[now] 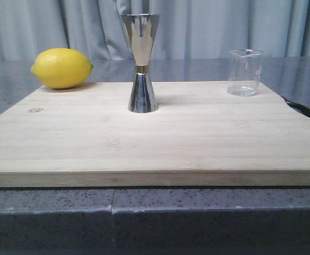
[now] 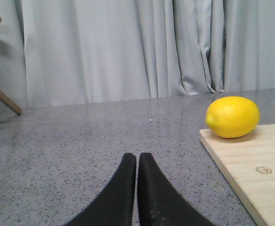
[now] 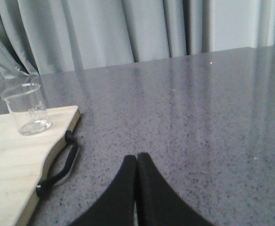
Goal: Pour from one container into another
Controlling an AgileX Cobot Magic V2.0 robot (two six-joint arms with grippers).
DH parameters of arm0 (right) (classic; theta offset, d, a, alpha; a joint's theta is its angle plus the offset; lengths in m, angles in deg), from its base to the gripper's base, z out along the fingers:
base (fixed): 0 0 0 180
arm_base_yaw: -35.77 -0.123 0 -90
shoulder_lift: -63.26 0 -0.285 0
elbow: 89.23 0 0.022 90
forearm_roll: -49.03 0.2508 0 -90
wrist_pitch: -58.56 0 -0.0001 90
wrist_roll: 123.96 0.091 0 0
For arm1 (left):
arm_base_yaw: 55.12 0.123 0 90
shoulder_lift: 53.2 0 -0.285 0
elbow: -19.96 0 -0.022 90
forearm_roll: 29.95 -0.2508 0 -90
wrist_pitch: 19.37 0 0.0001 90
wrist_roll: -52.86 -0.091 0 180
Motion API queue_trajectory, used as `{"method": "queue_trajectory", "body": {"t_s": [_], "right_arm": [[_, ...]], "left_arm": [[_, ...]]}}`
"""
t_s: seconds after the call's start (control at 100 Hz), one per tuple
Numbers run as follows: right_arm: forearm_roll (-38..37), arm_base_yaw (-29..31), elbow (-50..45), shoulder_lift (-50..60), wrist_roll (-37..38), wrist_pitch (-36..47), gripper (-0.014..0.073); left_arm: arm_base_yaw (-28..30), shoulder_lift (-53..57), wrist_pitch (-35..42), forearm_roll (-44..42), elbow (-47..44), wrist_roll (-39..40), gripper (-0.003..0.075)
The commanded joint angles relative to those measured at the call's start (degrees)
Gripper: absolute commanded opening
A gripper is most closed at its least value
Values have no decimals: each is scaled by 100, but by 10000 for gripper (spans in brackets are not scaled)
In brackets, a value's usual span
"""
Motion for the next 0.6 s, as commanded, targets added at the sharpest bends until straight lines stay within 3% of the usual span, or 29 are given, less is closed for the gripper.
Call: {"method": "queue_trajectory", "body": {"t_s": [0.0,0.46,0.53,0.59], "right_arm": [[-48,42,-165,147,-17,782,-71],[-127,53,-153,147,-24,711,-71],[503,53,-153,147,-642,723,-71],[1614,53,-153,147,-1980,750,-71]], "left_arm": [[20,140,454,46,-22,8,-19],[20,140,454,46,-22,8,-19],[20,140,454,46,-22,8,-19],[20,140,454,46,-22,8,-19]]}}
